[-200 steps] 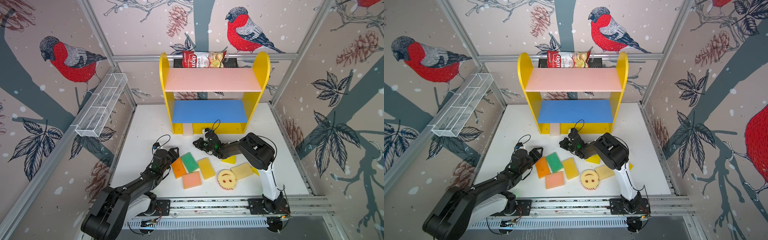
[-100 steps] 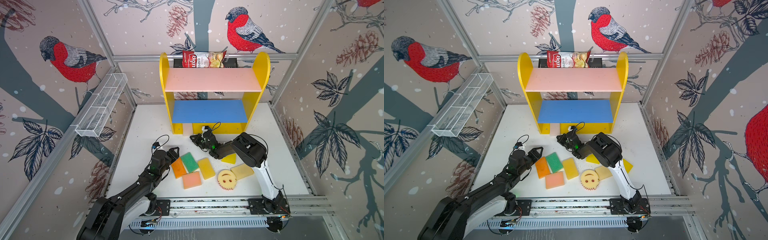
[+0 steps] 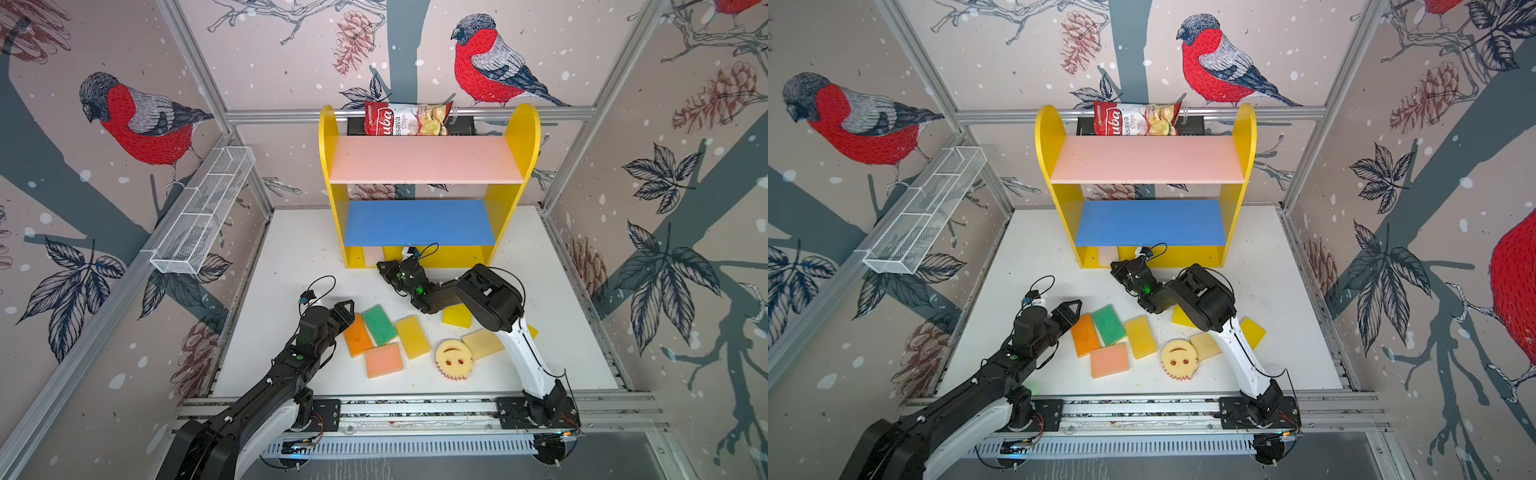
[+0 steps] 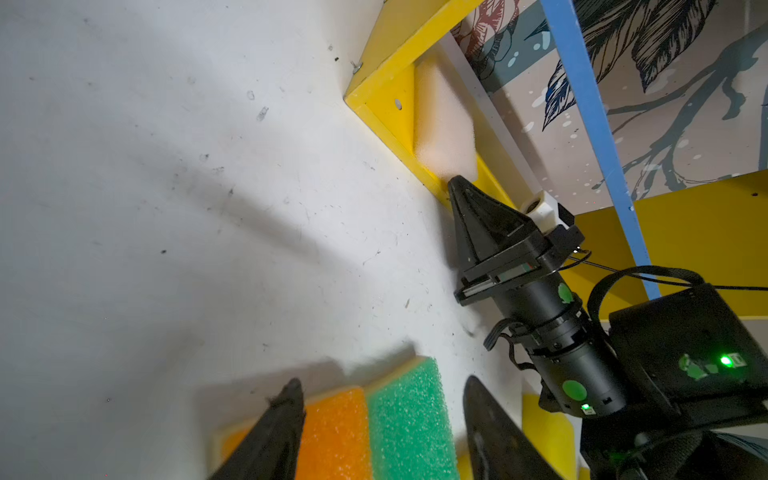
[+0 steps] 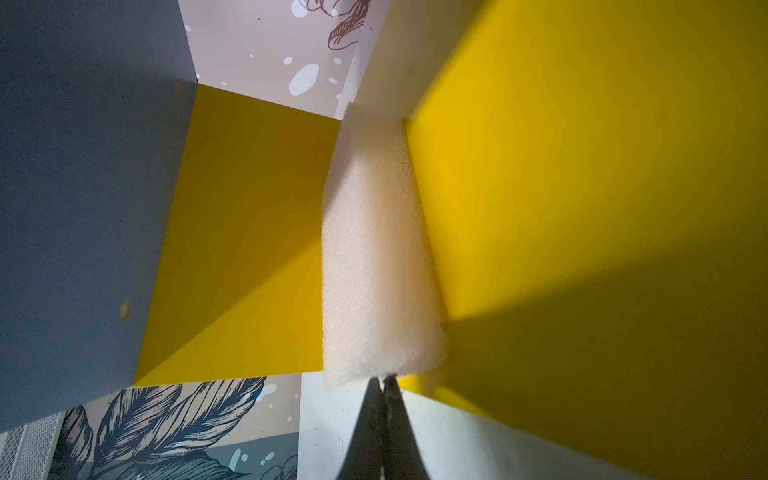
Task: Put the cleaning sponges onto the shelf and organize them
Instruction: 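Push the sponge deeper under the blue board with the right gripper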
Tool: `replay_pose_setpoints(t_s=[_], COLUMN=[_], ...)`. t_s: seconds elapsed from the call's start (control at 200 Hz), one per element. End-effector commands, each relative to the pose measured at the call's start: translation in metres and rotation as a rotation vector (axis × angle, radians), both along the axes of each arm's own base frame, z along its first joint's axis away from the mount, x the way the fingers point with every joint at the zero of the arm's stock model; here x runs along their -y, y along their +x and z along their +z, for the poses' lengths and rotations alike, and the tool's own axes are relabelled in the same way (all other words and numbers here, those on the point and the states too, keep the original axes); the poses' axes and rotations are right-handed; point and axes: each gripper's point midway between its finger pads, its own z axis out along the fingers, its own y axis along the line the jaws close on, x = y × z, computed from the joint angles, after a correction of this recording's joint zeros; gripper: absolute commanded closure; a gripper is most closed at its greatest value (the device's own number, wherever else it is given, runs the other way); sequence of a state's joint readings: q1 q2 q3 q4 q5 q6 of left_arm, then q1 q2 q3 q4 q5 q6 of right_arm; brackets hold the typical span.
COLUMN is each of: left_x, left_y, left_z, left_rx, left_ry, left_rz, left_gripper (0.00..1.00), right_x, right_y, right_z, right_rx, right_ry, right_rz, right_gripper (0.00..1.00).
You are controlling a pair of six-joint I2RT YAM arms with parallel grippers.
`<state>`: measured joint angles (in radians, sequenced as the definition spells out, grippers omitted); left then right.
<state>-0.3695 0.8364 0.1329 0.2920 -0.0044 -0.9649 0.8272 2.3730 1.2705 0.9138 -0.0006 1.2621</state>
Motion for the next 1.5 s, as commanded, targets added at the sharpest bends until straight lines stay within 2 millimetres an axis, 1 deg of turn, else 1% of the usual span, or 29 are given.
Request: replay_pose_setpoints(t_s=[0.0, 0.5, 0.815, 0.951, 1.056, 1.126, 1.246, 1.316, 1.386, 1.496], left_x=[-0.003, -0.002, -0.003, -0.004, -0.003, -0.003, -0.005, -0.005, -0.007, -0.007], left_y=[0.000, 0.000, -0.002, -0.002, -0.003, -0.004, -0.003, 0.000, 0.005, 0.013], left_z=[-0.003, -0.006, -0.007, -0.006, -0.006, -0.006, -0.007, -0.003, 0.002, 0.010], left_rx=[-0.003, -0.014, -0.019, -0.018, -0.019, -0.021, -0.021, -0.010, -0.003, 0.014], left_ry=[0.023, 0.026, 0.030, 0.028, 0.025, 0.026, 0.040, 0.057, 0.079, 0.106], left_rz=[0.005, 0.001, 0.003, 0.004, -0.001, -0.001, 0.003, 0.006, 0.012, 0.014], left_gripper=[0.39, 0.39, 0.39, 0.39, 0.39, 0.39, 0.39, 0.39, 0.38, 0.37], right_x=[0.011, -0.007, -0.020, -0.019, -0.007, 0.005, 0.026, 0.039, 0.057, 0.087], right_y=[-0.011, -0.016, -0.017, -0.021, -0.025, -0.029, -0.038, -0.044, -0.052, -0.063], right_z=[-0.051, -0.060, -0.059, -0.061, -0.058, -0.053, -0.032, -0.021, -0.010, 0.014], right_rx=[-0.107, -0.104, -0.075, -0.078, -0.075, -0.052, 0.003, 0.031, 0.070, 0.141], right_ry=[-0.153, -0.180, -0.204, -0.209, -0.218, -0.252, -0.305, -0.357, -0.408, -0.464], right_rz=[-0.012, 0.036, 0.063, 0.070, 0.074, 0.076, 0.094, 0.117, 0.129, 0.114], right_gripper=[0.97, 0.97, 0.97, 0.97, 0.96, 0.96, 0.95, 0.94, 0.94, 0.94])
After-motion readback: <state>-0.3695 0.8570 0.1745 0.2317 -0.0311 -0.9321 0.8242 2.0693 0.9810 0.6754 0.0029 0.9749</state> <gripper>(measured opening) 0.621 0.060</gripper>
